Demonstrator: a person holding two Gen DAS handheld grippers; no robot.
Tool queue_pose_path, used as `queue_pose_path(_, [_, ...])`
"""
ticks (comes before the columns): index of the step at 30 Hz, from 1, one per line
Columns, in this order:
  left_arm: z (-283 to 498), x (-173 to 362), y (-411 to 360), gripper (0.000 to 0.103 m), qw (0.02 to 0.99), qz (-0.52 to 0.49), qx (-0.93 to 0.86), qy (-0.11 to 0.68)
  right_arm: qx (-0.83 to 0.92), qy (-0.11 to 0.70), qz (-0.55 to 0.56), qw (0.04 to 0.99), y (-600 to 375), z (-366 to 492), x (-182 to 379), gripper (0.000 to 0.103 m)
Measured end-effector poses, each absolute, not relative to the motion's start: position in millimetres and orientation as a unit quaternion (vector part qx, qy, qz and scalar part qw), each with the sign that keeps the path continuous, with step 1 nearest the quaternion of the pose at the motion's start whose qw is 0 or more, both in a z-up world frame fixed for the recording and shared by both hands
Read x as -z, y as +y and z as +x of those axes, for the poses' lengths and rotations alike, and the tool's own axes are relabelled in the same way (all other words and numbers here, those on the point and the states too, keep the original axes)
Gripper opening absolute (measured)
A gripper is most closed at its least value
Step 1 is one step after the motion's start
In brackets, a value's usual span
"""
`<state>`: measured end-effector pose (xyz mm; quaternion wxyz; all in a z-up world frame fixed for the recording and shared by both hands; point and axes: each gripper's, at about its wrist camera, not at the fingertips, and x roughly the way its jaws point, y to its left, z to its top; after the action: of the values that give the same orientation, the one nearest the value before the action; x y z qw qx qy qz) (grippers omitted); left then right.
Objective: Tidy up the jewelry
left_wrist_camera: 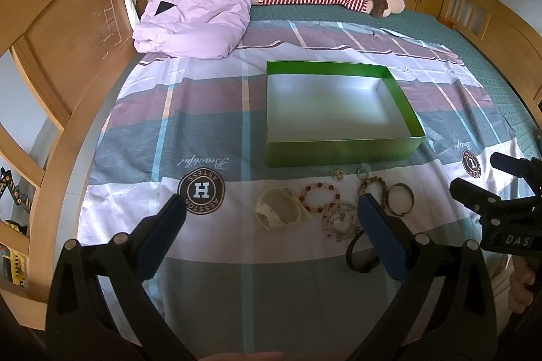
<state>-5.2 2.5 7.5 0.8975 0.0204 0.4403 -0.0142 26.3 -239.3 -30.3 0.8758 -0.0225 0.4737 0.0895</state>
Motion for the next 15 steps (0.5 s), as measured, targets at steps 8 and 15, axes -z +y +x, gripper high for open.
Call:
queue_pose_path(8, [-4.4, -5.0, 4.7, 0.101, 0.898, 0.021, 0.007, 0.44, -0.083, 0.475, -0.018, 0.876, -240.8, 27.0, 30.8, 0.102])
queue_pose_path(15, [-2.2, -2.0, 8.4, 0.101, 0.896, 0.019, -0.003, 0.444, -0.082, 0.475, -0.018, 0.876, -242.1, 27.8, 30.2, 0.102])
